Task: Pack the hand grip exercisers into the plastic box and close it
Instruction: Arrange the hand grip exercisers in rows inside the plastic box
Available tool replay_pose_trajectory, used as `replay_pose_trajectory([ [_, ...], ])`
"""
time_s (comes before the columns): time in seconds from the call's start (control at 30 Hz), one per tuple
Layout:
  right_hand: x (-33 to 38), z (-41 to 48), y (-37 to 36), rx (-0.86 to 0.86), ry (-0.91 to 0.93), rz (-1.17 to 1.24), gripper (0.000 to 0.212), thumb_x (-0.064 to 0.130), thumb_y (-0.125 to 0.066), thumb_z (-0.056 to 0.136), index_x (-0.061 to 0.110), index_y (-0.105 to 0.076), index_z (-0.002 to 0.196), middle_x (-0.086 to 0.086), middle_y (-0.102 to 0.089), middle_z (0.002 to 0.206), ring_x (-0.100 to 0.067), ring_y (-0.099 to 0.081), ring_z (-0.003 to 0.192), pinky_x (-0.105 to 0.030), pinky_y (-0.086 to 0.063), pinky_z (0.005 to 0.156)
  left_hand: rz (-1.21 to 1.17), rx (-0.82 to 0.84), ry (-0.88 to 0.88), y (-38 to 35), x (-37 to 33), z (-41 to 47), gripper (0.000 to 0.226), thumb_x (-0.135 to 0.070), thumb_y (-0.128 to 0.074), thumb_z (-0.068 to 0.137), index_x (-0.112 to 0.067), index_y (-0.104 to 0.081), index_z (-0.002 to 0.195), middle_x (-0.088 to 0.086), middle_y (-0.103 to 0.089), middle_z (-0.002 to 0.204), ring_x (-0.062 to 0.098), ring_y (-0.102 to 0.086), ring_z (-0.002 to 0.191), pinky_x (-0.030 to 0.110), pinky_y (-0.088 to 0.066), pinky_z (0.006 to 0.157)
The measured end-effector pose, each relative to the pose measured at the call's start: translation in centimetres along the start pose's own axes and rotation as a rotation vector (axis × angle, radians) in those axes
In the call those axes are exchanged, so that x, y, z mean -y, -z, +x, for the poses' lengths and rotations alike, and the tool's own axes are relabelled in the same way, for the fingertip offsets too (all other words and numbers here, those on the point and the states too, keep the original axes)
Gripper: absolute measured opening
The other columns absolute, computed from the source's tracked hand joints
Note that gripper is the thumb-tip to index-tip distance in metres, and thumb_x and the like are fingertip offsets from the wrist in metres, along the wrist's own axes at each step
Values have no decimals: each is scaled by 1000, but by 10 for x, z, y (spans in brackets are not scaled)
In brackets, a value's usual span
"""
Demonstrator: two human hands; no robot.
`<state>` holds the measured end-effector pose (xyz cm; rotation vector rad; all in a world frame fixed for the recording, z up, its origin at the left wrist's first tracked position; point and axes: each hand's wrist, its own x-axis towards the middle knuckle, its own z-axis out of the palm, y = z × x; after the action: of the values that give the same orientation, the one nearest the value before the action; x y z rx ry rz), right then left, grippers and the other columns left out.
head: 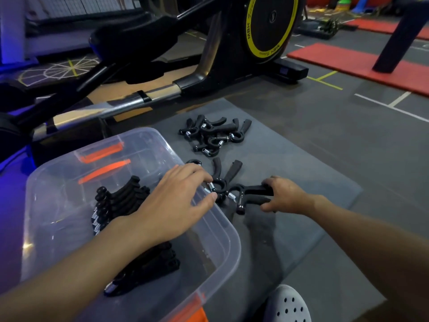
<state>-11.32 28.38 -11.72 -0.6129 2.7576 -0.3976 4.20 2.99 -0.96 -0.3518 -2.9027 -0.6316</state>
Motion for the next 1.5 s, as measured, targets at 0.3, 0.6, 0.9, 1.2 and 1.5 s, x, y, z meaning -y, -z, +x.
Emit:
replay_pose_trajectory([
  [0.3, 116, -56, 101, -101, 171, 454, 34, 26, -79, 72, 18, -66, 102, -1, -72, 85, -7, -66, 59, -31, -59, 65, -18, -166, -87, 53, -7, -9, 44, -30, -70, 84, -29, -55, 125, -16, -51, 125, 3, -46, 118, 37, -40, 103],
  [0.6, 199, -81, 117, 258, 211, 738, 31, 21, -76, 79, 11, -64, 106, -10, -66, 87, -20, -64, 77, -45, -56, 85, 59, -306, -208, 107, 6, -59, 23, -14, -71, 85, -20, -65, 107, -11, -59, 109, 10, -56, 105, 33, -45, 91],
  [0.9, 241, -79, 104, 237, 509, 528, 23, 23, -77, 80, 26, -68, 101, 4, -69, 97, -20, -70, 88, -36, -57, 84, -149, -363, 223, 104, 40, -121, 29, -20, -77, 80, -38, -67, 101, -23, -66, 96, -4, -61, 88, 23, -50, 85],
  [1.2, 254, -74, 71, 313, 506, 572, 12, -3, -73, 80, 3, -67, 89, -1, -71, 69, -16, -69, 64, -24, -55, 64, -273, -250, 381, 83, 57, -150, 32, -22, -79, 78, -47, -64, 92, -9, -70, 86, 8, -66, 79, 32, -54, 82],
  [1.5, 245, -78, 28, 414, 423, 343, 14, 1, -73, 78, 11, -65, 84, 0, -71, 65, -17, -69, 64, -21, -54, 63, 5, -134, 288, 70, 75, -166, 20, -34, -59, 81, -29, -70, 97, -17, -69, 95, 2, -61, 93, 38, -43, 94],
])
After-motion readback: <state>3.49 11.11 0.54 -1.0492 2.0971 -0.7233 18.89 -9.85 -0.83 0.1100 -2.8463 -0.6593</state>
